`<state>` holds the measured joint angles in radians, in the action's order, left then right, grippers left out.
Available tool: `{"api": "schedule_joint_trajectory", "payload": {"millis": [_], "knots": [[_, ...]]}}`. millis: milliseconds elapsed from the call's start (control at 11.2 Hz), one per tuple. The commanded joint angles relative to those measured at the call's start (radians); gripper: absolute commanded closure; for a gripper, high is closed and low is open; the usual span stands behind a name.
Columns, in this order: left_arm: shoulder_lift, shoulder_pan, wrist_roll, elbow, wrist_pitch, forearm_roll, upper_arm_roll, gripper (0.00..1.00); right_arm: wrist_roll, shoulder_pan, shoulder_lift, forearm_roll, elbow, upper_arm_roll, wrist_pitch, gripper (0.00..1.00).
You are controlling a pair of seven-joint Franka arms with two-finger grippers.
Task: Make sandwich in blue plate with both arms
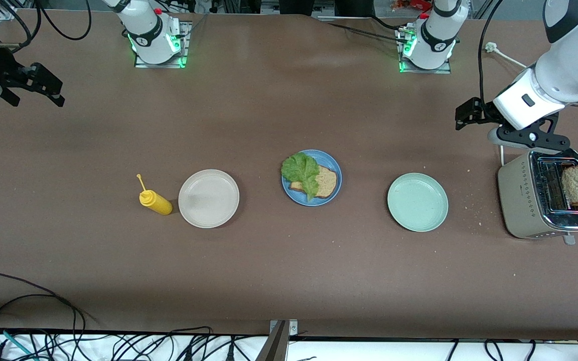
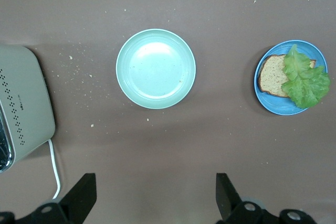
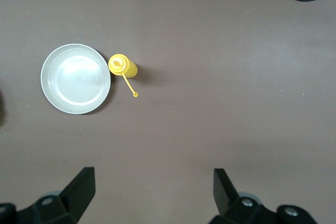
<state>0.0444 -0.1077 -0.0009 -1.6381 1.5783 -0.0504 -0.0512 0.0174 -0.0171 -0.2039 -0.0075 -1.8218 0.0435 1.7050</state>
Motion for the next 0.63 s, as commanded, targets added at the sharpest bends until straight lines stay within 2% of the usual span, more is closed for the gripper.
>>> {"api": "schedule_joint_trajectory", "payload": {"millis": [0, 536], "knots": [[-0.006, -0.004, -0.011, 0.006, -0.011, 0.004, 0.002, 0.00, 0.001, -0.001, 0.004, -0.016, 0.047, 0.004, -0.050, 0.00], [-0.006, -0.003, -0.011, 0.006, -0.012, 0.004, 0.002, 0.00, -0.007, -0.003, 0.050, -0.011, 0.088, 0.001, -0.065, 0.00]]}}
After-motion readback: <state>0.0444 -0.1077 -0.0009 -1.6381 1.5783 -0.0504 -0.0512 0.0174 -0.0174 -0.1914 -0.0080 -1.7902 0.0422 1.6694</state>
